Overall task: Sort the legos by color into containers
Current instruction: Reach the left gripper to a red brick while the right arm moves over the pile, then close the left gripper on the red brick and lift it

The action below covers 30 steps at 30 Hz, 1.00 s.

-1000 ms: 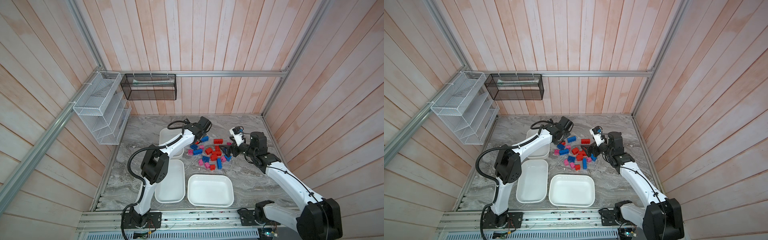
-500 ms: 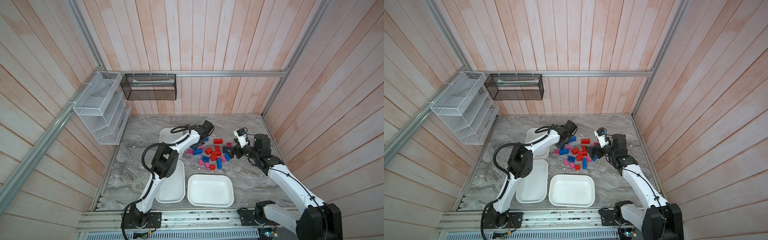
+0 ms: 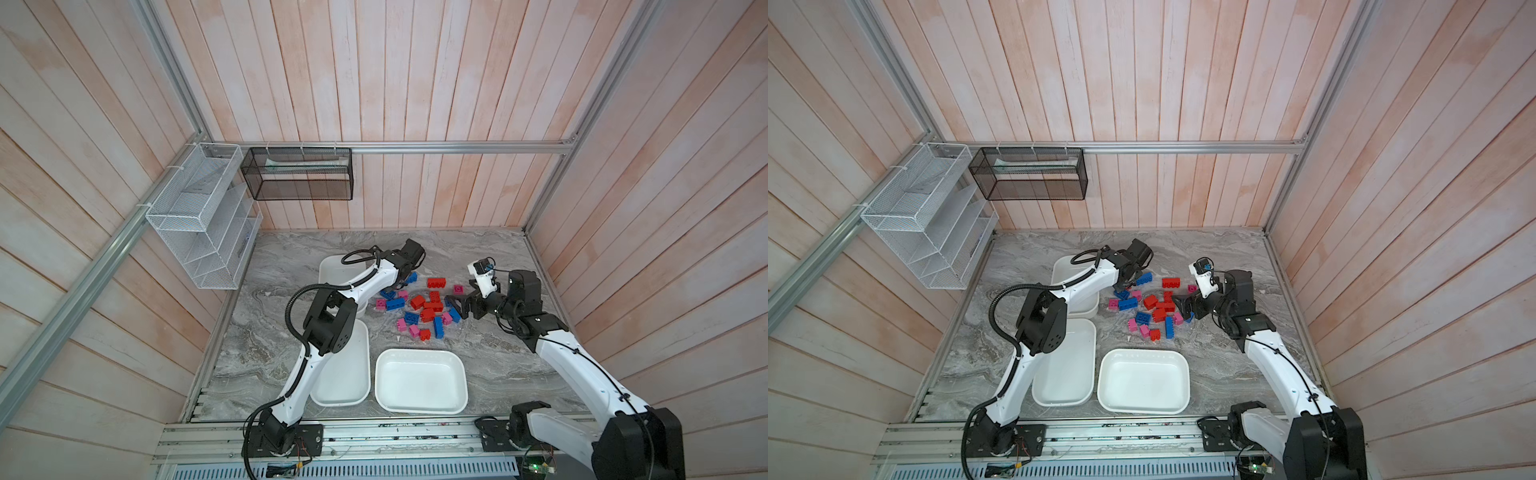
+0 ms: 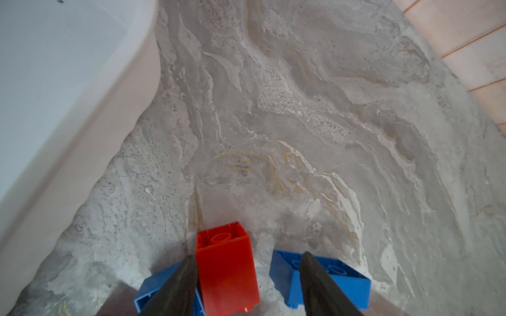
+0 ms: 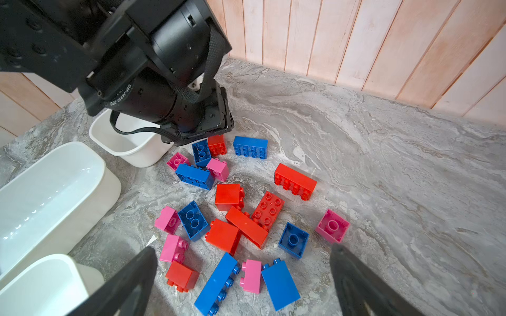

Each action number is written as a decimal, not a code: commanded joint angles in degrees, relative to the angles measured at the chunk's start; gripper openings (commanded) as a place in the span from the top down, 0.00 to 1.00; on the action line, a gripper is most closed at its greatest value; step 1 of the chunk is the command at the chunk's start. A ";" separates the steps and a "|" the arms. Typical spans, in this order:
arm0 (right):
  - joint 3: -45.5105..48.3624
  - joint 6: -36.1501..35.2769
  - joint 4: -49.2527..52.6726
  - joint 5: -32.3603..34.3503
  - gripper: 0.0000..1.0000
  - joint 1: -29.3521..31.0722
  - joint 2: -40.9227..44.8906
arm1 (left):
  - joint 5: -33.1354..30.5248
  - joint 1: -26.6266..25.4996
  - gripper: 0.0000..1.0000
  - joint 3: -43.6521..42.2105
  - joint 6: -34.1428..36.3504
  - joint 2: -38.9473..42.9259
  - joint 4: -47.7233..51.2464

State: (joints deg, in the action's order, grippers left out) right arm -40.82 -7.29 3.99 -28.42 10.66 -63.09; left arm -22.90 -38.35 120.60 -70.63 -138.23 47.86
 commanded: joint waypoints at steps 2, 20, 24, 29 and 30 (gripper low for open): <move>0.45 -0.37 0.69 -0.10 0.02 -0.40 0.45 | 0.24 0.47 0.37 1.24 1.03 -3.33 0.58; 0.13 0.34 -0.67 -0.67 0.02 -0.81 -1.98 | 1.12 0.56 0.57 5.89 6.63 -7.92 3.79; 0.18 1.17 -1.53 -0.95 0.02 -0.80 -2.21 | -0.04 0.56 0.73 5.20 7.61 -6.09 4.35; -0.67 2.50 -2.82 -2.72 0.02 -0.81 -3.50 | -2.65 0.62 0.78 2.55 12.25 0.20 2.08; -0.97 2.81 -2.85 -3.18 0.02 -0.81 -3.66 | -2.65 0.63 0.78 2.22 13.39 1.70 1.96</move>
State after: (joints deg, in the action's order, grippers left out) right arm -40.42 -5.93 2.24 -29.32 10.02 -66.00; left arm -22.39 -38.02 123.63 -60.95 -142.56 49.65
